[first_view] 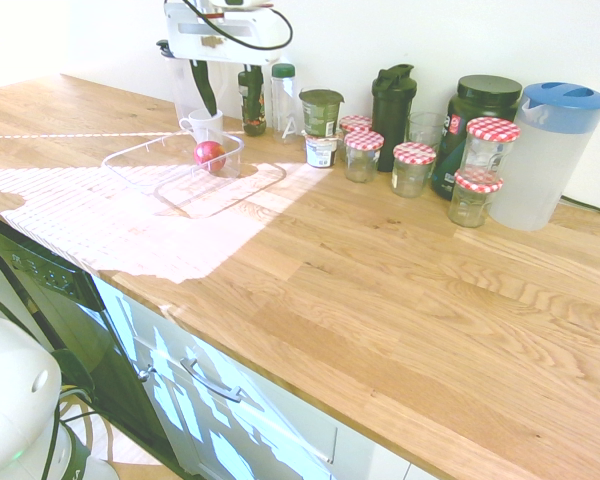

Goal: Put the apple into the container

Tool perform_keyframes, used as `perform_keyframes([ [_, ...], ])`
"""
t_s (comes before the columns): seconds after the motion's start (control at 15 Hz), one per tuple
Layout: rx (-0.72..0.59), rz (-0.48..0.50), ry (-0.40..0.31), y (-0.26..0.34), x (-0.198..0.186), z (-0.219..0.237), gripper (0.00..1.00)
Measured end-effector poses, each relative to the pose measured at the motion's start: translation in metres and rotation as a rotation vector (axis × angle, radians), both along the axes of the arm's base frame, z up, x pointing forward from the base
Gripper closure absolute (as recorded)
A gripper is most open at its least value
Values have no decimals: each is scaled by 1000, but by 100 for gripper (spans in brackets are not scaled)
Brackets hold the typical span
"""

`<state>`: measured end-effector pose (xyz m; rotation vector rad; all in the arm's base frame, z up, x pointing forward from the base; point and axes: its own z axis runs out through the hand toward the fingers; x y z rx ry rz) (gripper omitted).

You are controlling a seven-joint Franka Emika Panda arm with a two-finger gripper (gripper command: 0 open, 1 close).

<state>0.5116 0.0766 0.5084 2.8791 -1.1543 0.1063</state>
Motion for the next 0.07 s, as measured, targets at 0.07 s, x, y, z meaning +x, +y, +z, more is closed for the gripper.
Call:
perform_keyframes([
  [0.07, 0, -14, 9, -27, -12, -2, 0],
])
